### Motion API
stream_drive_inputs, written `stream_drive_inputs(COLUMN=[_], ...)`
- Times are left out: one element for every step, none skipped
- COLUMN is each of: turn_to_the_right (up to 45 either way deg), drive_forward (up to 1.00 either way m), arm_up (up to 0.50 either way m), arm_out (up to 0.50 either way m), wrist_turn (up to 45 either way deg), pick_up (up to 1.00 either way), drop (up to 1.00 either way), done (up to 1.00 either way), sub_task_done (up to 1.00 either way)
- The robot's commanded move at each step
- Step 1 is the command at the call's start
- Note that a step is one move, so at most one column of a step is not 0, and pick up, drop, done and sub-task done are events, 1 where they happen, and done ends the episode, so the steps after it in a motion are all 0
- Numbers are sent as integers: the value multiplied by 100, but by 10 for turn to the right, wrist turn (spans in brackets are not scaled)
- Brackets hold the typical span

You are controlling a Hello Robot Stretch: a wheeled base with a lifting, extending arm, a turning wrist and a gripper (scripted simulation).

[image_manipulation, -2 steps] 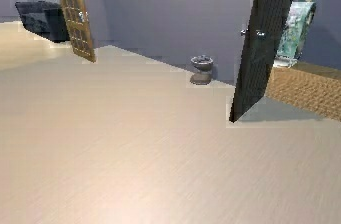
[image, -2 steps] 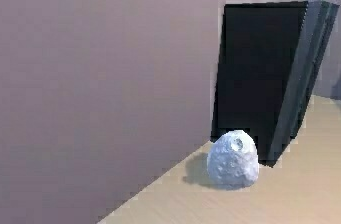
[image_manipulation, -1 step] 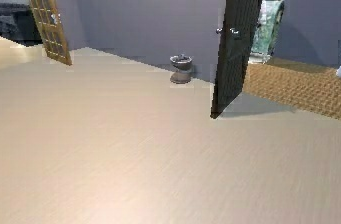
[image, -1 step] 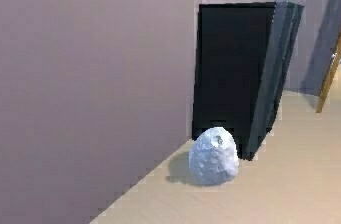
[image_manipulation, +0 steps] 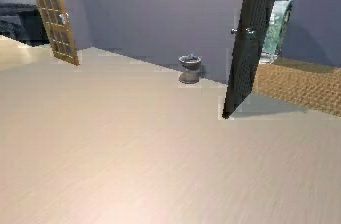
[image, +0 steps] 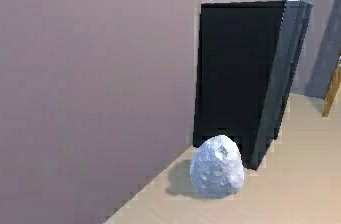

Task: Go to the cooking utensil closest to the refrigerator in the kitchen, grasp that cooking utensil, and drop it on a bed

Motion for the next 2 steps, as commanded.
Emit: stream_drive_inputs(turn_to_the_right=[-450,-30], drive_forward=[0,0], arm_up=[0,0], arm_out=[0,0], wrist_turn=[0,0], pick_up=[0,0], drop=[0,0], done=[0,0], sub_task_done=[0,0])
